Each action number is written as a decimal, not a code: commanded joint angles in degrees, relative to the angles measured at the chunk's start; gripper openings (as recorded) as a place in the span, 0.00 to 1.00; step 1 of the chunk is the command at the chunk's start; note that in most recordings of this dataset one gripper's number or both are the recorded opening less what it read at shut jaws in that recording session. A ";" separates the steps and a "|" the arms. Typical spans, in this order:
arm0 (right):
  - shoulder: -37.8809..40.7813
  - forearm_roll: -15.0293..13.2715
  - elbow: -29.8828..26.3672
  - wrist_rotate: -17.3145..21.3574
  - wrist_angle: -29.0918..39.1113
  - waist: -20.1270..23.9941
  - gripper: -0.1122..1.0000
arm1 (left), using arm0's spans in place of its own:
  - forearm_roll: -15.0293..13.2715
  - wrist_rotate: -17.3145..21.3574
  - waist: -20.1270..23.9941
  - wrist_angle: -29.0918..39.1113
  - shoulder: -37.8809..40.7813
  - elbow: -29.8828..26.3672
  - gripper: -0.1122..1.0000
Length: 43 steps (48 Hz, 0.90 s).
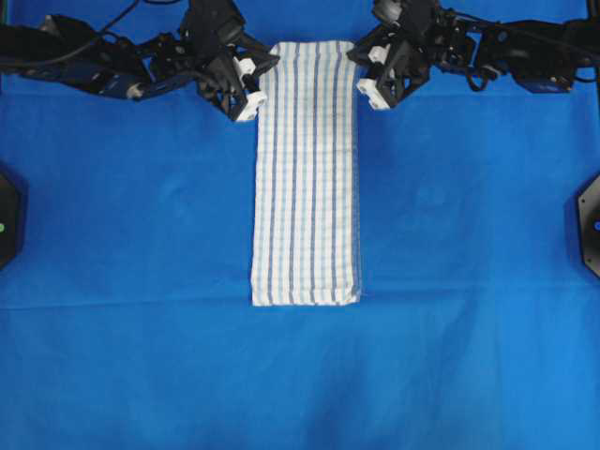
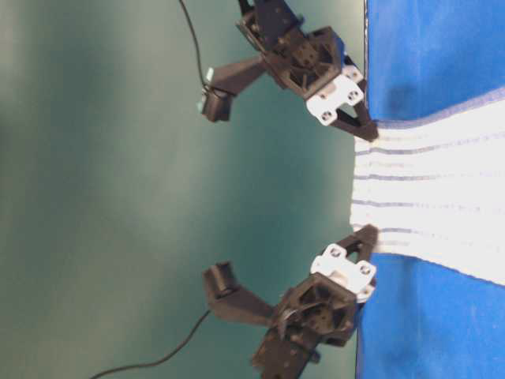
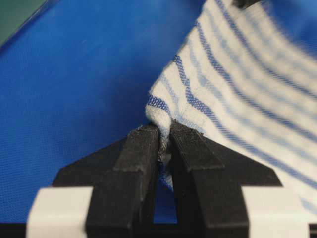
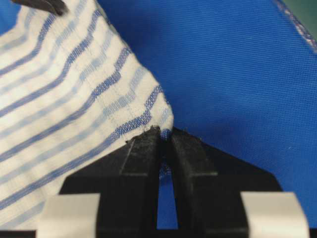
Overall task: Fold the blue towel.
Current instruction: 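Fold the top half down over the bottom half with both grippers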
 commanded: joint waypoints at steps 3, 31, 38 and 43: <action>-5.36 0.26 1.93 0.44 -0.18 1.85 0.17 | 0.09 0.09 -2.02 -0.18 -5.27 1.85 0.13; -14.77 5.10 11.07 0.88 3.69 20.92 0.17 | 0.00 -1.76 -21.01 2.02 -16.08 11.43 0.13; -14.85 7.03 10.99 0.97 6.86 25.75 0.17 | -0.09 -2.90 -24.70 3.87 -16.26 11.78 0.13; -14.85 8.26 10.90 0.97 8.44 28.13 0.17 | -0.09 -3.43 -27.69 4.31 -16.08 11.87 0.13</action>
